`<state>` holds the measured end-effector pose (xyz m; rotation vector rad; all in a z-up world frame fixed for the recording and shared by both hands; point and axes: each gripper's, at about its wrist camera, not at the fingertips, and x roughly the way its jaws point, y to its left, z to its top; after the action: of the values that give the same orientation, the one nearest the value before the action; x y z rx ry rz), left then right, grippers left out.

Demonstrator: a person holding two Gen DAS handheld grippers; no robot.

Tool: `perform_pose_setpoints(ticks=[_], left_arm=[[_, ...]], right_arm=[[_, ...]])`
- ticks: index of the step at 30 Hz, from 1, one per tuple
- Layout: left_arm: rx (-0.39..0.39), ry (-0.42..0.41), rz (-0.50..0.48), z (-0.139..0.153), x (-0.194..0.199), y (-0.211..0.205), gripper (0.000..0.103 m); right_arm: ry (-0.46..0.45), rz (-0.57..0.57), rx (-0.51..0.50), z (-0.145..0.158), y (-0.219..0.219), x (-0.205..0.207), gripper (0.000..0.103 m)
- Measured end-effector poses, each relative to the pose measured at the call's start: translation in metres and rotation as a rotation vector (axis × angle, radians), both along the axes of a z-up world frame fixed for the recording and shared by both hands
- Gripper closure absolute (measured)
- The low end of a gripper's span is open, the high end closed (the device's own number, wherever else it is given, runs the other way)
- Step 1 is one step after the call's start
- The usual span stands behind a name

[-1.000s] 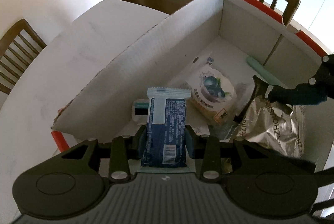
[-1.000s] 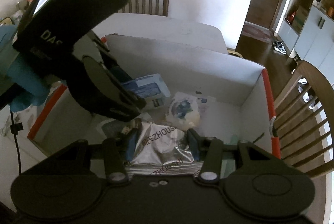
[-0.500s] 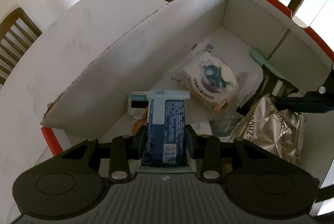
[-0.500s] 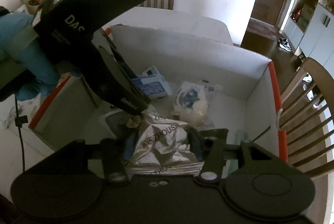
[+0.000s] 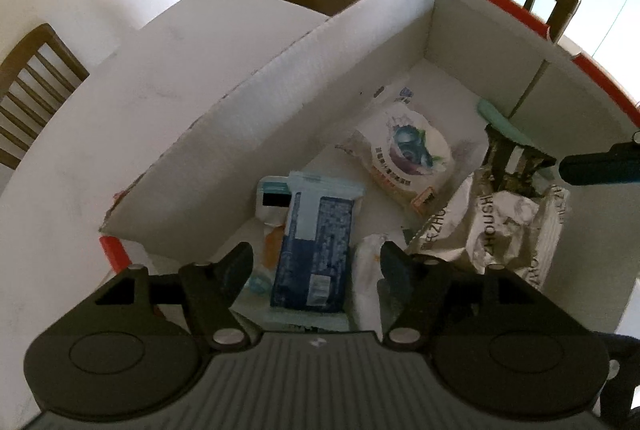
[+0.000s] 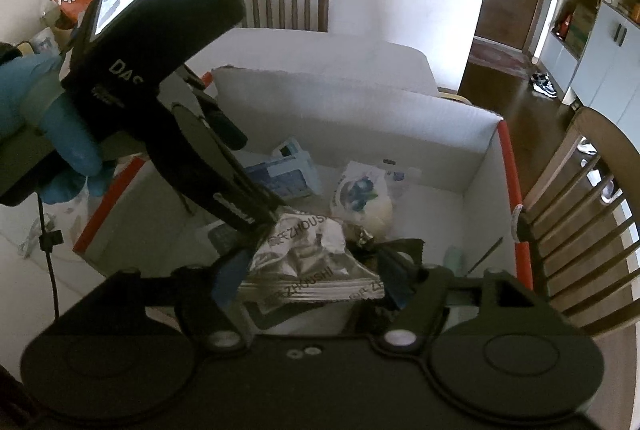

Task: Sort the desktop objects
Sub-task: 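Lower both items into the box and open the left and right tools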

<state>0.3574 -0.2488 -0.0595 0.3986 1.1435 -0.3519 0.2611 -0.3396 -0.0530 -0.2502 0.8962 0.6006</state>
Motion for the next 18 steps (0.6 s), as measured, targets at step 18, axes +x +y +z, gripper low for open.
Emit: perform_pose_setpoints(ticks=[18], left_arm=[[-0.118, -0.11, 0.045, 0.042, -0.046, 0.017, 0.033]], right_arm=[[-0.074, -0.009, 0.075, 0.032, -0.023, -0.021, 0.022]])
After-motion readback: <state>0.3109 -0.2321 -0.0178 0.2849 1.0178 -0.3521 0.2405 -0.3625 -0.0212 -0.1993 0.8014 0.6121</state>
